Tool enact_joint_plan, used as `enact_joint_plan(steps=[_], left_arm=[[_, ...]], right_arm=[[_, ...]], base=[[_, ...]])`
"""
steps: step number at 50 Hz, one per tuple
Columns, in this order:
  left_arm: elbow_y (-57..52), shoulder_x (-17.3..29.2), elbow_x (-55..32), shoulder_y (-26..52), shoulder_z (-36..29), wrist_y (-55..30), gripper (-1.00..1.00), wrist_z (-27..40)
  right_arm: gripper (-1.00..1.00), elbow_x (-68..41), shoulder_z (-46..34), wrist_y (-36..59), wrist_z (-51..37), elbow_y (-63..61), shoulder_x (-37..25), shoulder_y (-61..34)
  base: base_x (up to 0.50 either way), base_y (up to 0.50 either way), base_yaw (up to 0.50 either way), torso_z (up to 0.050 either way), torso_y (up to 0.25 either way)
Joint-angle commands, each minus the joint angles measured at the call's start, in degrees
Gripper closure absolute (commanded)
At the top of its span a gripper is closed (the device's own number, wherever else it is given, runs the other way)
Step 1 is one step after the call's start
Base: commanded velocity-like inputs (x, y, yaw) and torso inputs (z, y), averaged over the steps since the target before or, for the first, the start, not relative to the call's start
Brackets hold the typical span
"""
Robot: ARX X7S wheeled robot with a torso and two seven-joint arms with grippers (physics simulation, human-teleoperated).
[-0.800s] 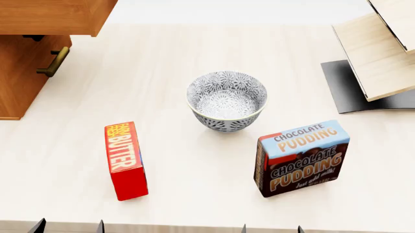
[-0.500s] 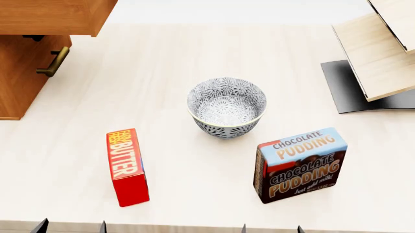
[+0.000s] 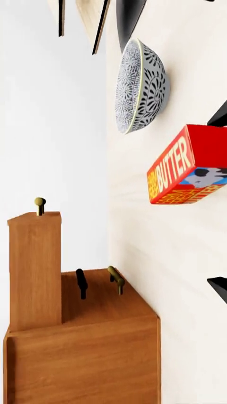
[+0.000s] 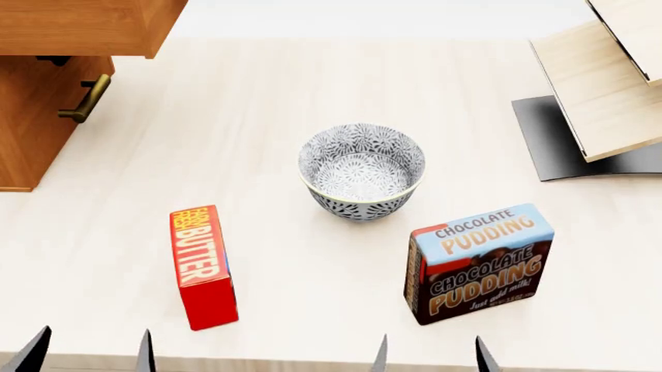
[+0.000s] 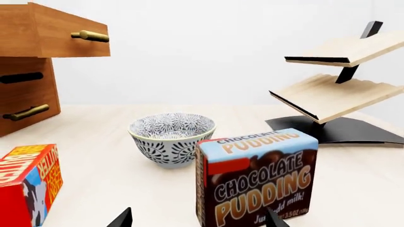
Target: Close the top drawer of the cabinet.
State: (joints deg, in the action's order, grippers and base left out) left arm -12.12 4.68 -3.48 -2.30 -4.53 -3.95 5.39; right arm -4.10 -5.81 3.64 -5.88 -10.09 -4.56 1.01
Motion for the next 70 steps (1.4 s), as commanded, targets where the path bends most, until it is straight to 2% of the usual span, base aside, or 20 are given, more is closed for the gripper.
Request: enact_joint_plan(steps=[1, 10, 16, 23, 25, 35, 70], left_arm=[[-15.2, 2.0, 2.0, -1.7, -2.4, -6.1, -1.00, 1.9], [-32.2, 3.2, 1.1, -1.1, -1.9, -16.6, -1.00, 3.0], [-39.0, 3.6, 1.0, -0.2, -2.4, -21.4, -1.00, 3.5], [-39.6, 4.1, 1.4, -0.1, -3.8, -21.6, -1.00, 4.1], [-39.4, 4.3, 1.3, -0.1, -3.9, -21.5, -1.00, 4.2], [-40.0, 4.7, 1.0, 0.2, -4.3, -22.1, -1.00, 4.8], [-40.3, 6.2, -1.5, 0.6, -4.9, -22.3, -1.00, 6.5]], right_arm=[[-1.00, -1.0, -1.2, 9.0, -1.8, -18.8, -1.6, 0.7], [-1.00, -2.2, -3.4, 22.4, -3.7, -39.0, -2.3, -2.4], [-1.00, -3.1, -4.1, 28.9, -4.8, -46.3, -2.5, -5.0], [-1.00, -3.9, -4.0, 28.9, -5.3, -46.5, -2.9, -5.2], [-1.00, 0.3, -6.7, 28.9, -6.4, -46.9, -4.3, -5.7], [-1.00, -3.9, -4.2, 30.0, -6.9, -47.2, -3.4, -5.9], [-1.00, -8.3, -4.3, 29.0, -8.5, -45.7, -4.6, -5.7]], base=[[0.00, 0.00, 0.00, 0.000, 0.000], [0.00, 0.00, 0.00, 0.000, 0.000], [0.00, 0.00, 0.00, 0.000, 0.000], [0.00, 0.00, 0.00, 0.000, 0.000], [0.00, 0.00, 0.00, 0.000, 0.000], [0.04, 0.00, 0.00, 0.000, 0.000], [0.50, 0.00, 0.00, 0.000, 0.000]])
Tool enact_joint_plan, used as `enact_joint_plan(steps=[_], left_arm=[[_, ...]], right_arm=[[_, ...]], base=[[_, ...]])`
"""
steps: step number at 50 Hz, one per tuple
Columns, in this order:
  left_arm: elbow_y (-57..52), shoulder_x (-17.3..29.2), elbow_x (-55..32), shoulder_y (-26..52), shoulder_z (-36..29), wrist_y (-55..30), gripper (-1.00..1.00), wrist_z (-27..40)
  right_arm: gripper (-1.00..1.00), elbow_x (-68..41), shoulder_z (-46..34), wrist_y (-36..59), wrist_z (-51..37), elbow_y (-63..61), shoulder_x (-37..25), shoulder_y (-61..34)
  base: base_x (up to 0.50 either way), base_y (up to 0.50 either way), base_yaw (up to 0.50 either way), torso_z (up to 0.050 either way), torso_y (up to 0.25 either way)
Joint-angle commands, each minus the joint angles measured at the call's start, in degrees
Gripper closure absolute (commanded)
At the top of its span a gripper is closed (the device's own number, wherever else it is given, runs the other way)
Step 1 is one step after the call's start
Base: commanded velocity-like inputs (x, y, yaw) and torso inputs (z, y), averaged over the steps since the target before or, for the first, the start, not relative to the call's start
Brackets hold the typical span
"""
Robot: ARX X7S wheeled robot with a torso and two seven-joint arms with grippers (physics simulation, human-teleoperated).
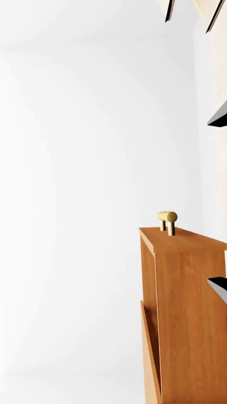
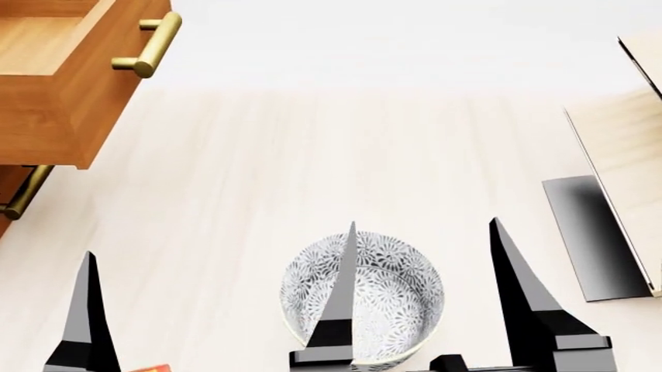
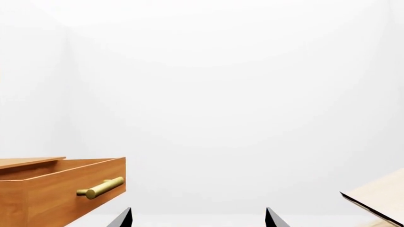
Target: Close the top drawer of the cabinet.
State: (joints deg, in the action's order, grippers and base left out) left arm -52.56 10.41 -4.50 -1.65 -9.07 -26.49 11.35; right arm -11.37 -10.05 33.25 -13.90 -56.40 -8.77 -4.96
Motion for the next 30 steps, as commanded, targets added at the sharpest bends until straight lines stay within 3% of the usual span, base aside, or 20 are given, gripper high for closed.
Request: enact_joint_plan(steps=[1, 4, 23, 24, 25, 27, 29, 30], left_arm=[[-0.1, 0.5, -0.5, 0.0, -0.4, -0.1, -1.00, 0.6], [-0.3, 0.6, -0.9, 0.4, -0.3, -0.5, -1.00, 0.8], [-1.2, 1.6, -2.7, 1.3, -0.7, -2.0, -1.00, 2.4], [7.4, -6.9, -3.7, 9.8, -9.3, -3.7, -1.00, -4.3], [16.0, -10.4, -4.0, 18.4, -11.9, -1.3, -1.00, -4.4], [33.2, -10.0, -5.8, 35.6, -14.1, -0.8, -1.00, -2.4], [50.4, -9.8, -5.9, 52.8, -16.1, 0.5, -1.00, -2.0], [59.0, -9.9, -6.4, 53.7, -16.7, 1.1, -1.00, -1.8]], right_arm=[[-1.00, -1.1, -0.1, -0.4, -0.6, 0.4, -0.5, 0.2], [-1.00, -1.5, 0.1, -0.7, -0.9, 0.5, -0.3, -0.1], [-1.00, -2.9, 0.0, 0.1, -2.5, -1.3, -1.5, -1.0], [-1.00, -11.5, -6.0, -3.4, -11.1, -3.6, -10.1, -6.0], [-1.00, -19.5, -11.1, -6.5, -19.7, -3.6, -18.7, -9.8], [-1.00, -23.0, -17.6, -10.3, -32.5, -3.6, -24.9, -14.1], [-1.00, -23.9, -19.6, -11.2, -34.5, -3.5, -26.3, -15.7], [-1.00, -24.2, -20.2, -11.6, -35.0, -3.4, -26.7, -16.1]], base=[[0.50, 0.01, 0.00, 0.000, 0.000], [0.50, 0.02, 0.00, 0.000, 0.005], [0.00, 0.00, 0.00, 0.000, 0.000], [0.00, 0.00, 0.00, 0.000, 0.000], [0.00, 0.00, 0.00, 0.000, 0.000], [0.00, 0.00, 0.00, 0.000, 0.000], [0.00, 0.00, 0.00, 0.000, 0.000], [0.00, 0.00, 0.00, 0.000, 0.000]])
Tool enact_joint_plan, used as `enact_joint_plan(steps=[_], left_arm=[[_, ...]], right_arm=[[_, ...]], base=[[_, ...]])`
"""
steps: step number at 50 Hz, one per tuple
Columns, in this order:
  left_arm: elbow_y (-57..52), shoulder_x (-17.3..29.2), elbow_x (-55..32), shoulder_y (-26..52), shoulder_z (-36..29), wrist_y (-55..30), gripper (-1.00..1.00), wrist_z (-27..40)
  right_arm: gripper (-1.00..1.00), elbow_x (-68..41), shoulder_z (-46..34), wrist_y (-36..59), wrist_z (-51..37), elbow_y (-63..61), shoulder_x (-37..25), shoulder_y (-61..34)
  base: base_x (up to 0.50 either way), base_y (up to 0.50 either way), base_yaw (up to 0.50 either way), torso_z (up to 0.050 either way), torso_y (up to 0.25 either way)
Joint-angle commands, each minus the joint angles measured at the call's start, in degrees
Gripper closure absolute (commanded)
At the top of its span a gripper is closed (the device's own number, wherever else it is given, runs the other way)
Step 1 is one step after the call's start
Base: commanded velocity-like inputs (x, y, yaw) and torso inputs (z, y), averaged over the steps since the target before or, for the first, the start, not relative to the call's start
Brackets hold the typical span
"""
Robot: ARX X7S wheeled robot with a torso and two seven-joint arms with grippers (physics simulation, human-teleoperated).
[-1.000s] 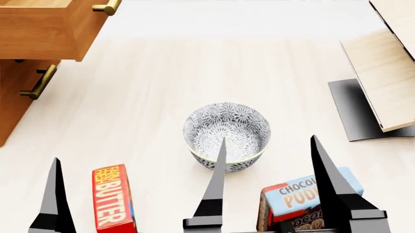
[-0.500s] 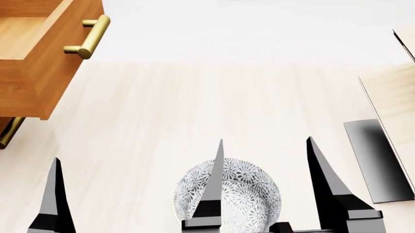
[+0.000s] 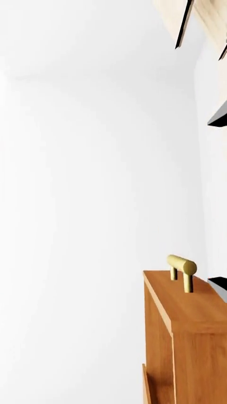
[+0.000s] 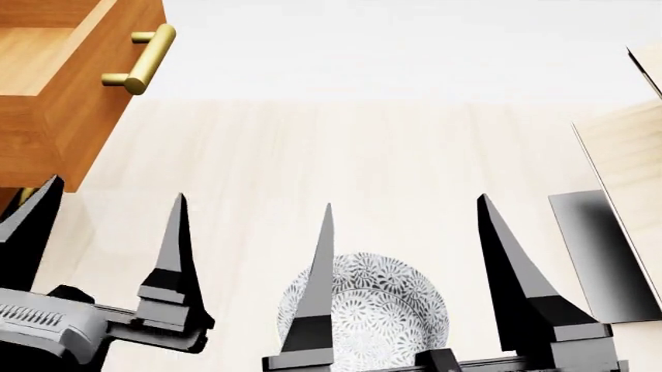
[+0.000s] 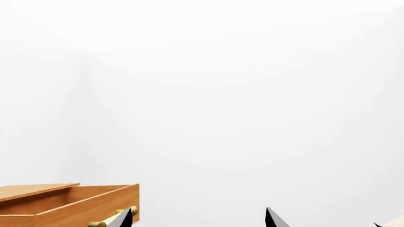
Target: Close the top drawer of the cabinet.
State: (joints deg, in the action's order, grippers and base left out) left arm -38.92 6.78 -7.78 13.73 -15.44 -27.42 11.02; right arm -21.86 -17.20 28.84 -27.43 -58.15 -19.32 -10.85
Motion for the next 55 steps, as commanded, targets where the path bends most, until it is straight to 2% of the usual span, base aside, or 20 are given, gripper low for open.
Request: enact_joint_plan(steps=[1, 9, 25, 35, 42, 55], left_arm=[[47.0, -6.2, -3.3, 39.0, -11.1, 2.4, -1.00, -1.3], [57.3, -6.4, -6.1, 42.9, -15.6, 7.2, -1.00, 0.5], [68.2, -5.9, -10.2, 46.7, -22.2, 12.5, -1.00, 2.2], [71.6, -3.9, -12.9, 47.3, -20.4, 14.1, -1.00, 3.5], [69.2, -0.5, -13.2, 45.6, -20.3, 12.4, -1.00, 4.6], [68.3, 2.8, -13.5, 45.2, -19.4, 11.5, -1.00, 5.5]], right_arm=[[-1.00, -13.6, -13.6, -7.7, -21.7, -1.6, -16.4, -10.3], [-1.00, -14.3, -14.5, -9.1, -22.5, -1.2, -17.3, -11.0], [-1.00, -15.9, -17.5, -12.1, -25.9, -1.4, -20.3, -13.4], [-1.00, -16.4, -19.6, -13.2, -27.7, -1.5, -21.7, -15.2], [-1.00, -16.2, -21.2, -14.0, -28.7, -1.3, -22.4, -16.1], [-1.00, -15.9, -23.3, -15.5, -29.5, -0.5, -23.3, -16.9]], base=[[0.00, 0.00, 0.00, 0.000, 0.000], [0.00, 0.00, 0.00, 0.000, 0.000], [0.00, 0.00, 0.00, 0.000, 0.000], [0.00, 0.00, 0.00, 0.000, 0.000], [0.00, 0.00, 0.00, 0.000, 0.000], [0.00, 0.00, 0.00, 0.000, 0.000]])
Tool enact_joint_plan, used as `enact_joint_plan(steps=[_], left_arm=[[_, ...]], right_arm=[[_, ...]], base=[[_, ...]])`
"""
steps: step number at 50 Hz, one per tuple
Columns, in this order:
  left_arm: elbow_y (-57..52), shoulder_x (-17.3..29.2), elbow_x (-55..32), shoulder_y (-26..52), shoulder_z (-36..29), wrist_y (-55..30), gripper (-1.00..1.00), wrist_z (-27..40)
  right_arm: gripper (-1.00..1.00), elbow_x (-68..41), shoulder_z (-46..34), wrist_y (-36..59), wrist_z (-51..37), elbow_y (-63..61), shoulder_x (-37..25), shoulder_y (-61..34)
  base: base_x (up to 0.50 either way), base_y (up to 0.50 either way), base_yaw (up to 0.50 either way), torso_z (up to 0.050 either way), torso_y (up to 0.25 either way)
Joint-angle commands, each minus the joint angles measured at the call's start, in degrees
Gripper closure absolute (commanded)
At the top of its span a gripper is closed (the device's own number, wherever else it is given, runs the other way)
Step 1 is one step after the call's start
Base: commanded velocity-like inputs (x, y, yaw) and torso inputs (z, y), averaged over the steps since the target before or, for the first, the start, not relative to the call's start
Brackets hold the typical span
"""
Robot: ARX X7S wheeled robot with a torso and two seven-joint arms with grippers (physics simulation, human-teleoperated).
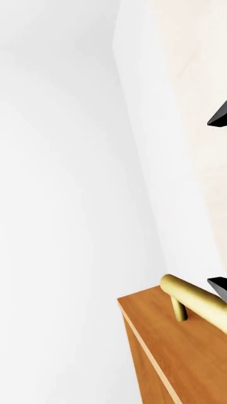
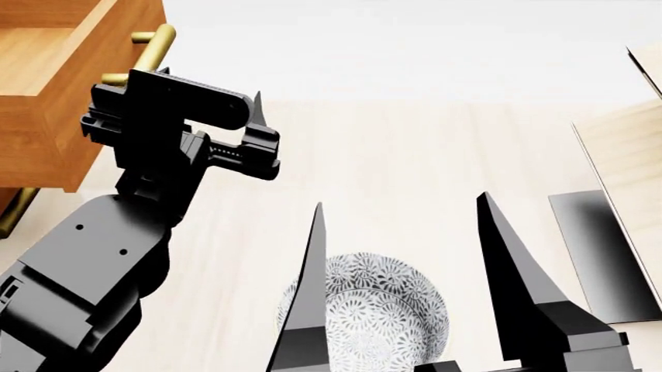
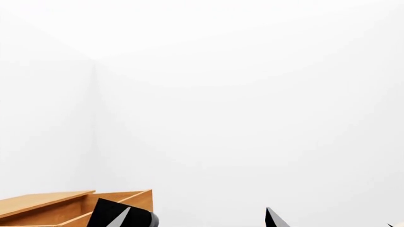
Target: Close the top drawer of the cabinet.
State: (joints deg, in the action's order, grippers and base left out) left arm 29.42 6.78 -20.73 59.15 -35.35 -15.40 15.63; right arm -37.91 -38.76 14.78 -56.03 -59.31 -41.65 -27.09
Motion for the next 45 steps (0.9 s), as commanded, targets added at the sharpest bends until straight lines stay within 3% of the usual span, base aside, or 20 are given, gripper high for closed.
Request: enact_joint_plan(steps=[1, 45], left_arm=[[0.1, 3.0, -0.6, -0.2, 0.6, -0.4, -1.00, 0.9], [-3.7, 10.5, -1.1, -1.6, 2.7, -3.6, -1.00, 3.4]], right_arm=[[-1.00, 0.1, -1.7, -1.6, -0.9, 0.7, -0.9, -0.7], [-1.00, -0.1, -4.9, -3.0, -2.4, 1.1, -2.0, -2.9]], base=[[0.00, 0.00, 0.00, 0.000, 0.000], [0.00, 0.00, 0.00, 0.000, 0.000]])
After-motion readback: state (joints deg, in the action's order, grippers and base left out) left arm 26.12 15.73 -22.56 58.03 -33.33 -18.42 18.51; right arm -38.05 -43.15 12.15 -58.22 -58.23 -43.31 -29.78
